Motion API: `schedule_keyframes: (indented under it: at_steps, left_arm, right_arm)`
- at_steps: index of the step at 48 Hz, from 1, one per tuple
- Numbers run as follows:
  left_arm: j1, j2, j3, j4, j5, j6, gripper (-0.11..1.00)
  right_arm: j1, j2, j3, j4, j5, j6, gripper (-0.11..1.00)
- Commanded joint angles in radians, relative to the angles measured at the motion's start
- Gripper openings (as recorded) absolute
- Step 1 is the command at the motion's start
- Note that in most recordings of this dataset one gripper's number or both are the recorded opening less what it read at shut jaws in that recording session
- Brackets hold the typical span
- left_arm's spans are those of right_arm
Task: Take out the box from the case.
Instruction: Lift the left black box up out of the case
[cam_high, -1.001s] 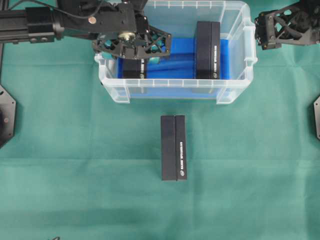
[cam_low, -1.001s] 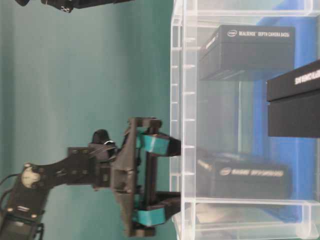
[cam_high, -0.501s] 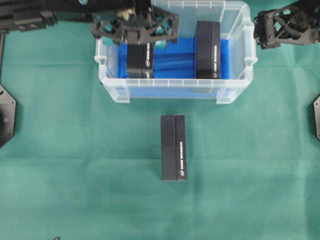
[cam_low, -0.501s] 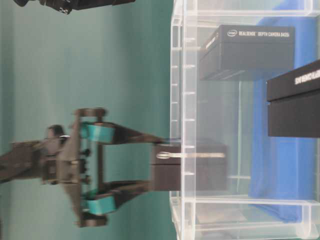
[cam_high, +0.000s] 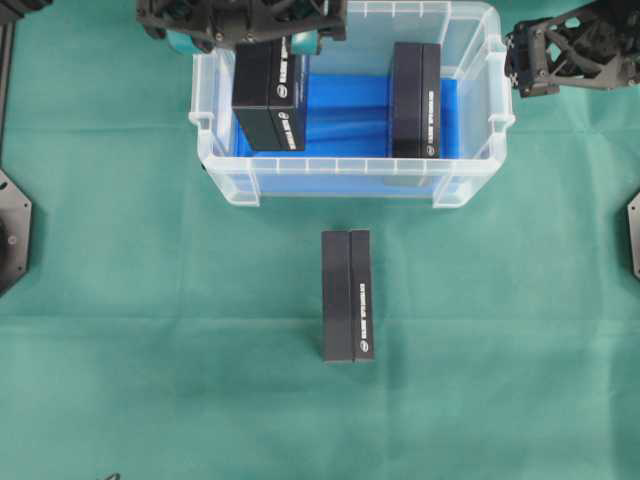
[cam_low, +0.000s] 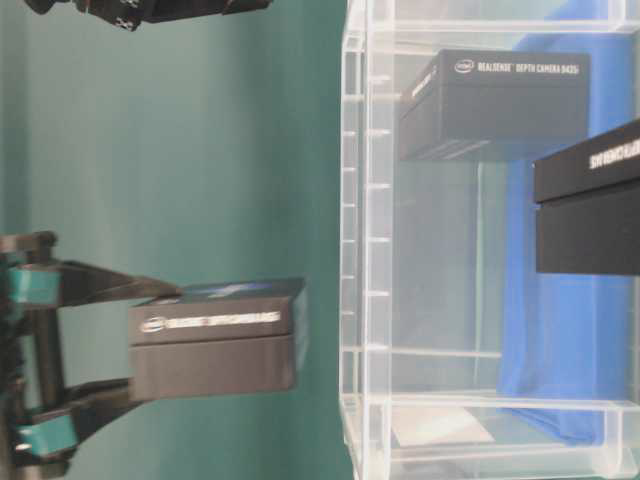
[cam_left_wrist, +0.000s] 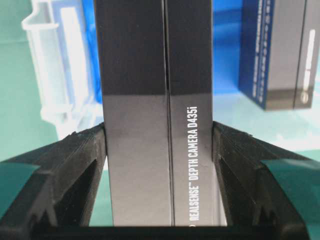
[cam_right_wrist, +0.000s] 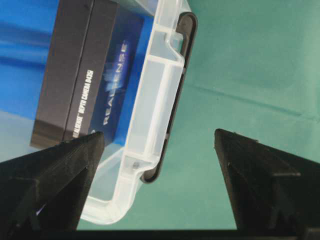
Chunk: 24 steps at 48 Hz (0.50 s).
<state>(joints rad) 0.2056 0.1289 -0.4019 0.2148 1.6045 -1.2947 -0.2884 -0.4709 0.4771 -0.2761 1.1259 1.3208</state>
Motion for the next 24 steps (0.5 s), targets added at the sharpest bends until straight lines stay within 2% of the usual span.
schedule_keyframes:
  at_steps: [1, 24]
  left_arm:
    - [0.000, -0.028, -0.064, 0.005, 0.026, 0.002, 0.60]
    - [0.002, -0.026, -0.069, 0.014, 0.034, 0.009, 0.60]
  right_arm:
    - [0.002, -0.009, -0.018, -0.003, -0.006, 0.000, 0.91]
    - [0.002, -0.009, -0.018, -0.005, -0.005, 0.000, 0.91]
